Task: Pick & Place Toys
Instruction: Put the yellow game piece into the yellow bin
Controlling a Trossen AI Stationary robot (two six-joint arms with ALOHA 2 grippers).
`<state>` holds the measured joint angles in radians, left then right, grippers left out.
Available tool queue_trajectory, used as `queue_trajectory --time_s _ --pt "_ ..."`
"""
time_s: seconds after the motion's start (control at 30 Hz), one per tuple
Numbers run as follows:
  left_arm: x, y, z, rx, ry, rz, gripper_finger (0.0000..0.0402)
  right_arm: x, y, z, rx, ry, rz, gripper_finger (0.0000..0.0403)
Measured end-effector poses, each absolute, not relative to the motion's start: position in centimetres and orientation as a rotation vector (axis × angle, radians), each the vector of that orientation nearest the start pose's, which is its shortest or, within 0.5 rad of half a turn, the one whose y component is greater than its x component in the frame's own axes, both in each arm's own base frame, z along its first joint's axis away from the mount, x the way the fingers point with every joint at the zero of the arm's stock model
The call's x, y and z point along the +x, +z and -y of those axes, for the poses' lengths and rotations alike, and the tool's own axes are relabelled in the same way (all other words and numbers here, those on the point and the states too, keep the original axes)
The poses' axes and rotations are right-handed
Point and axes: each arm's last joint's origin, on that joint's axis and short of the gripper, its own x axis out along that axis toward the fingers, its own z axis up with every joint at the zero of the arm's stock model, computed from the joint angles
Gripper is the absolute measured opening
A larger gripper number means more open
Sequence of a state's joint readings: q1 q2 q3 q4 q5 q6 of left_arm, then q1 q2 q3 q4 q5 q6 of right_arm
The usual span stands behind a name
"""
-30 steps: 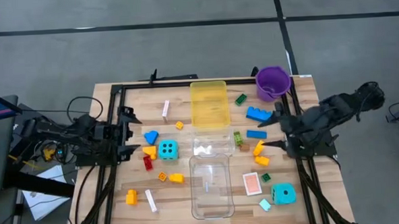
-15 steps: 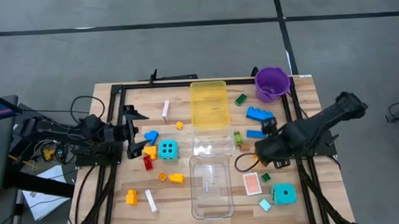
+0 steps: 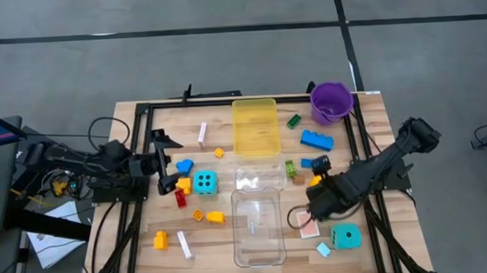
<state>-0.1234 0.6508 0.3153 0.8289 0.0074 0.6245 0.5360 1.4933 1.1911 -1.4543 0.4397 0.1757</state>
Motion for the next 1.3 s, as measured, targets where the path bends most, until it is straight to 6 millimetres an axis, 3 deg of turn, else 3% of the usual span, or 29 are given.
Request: queue_trajectory --time_s 0.3,0.53,0.97,1.3 --pt "14.8 28.4 1.7 0.613 0.043 0.506 0.0337 20.1 22.9 -7.7 -0.588 0.048 -1.463 0.0297" --pt "14.8 28.4 1.5 0.598 0.079 0.491 0.0337 19.9 20.9 -6.3 -0.659 0.205 -1.501 0.0296" --pt "15.2 28.1 1.6 0.547 0.060 0.470 0.0337 19.7 17.9 -4.9 -0.624 0.258 -1.486 0.0295" --pt "15.5 27.8 1.6 0.550 0.054 0.449 0.0337 20.0 17.9 -4.7 -0.607 0.241 -1.468 0.0276"
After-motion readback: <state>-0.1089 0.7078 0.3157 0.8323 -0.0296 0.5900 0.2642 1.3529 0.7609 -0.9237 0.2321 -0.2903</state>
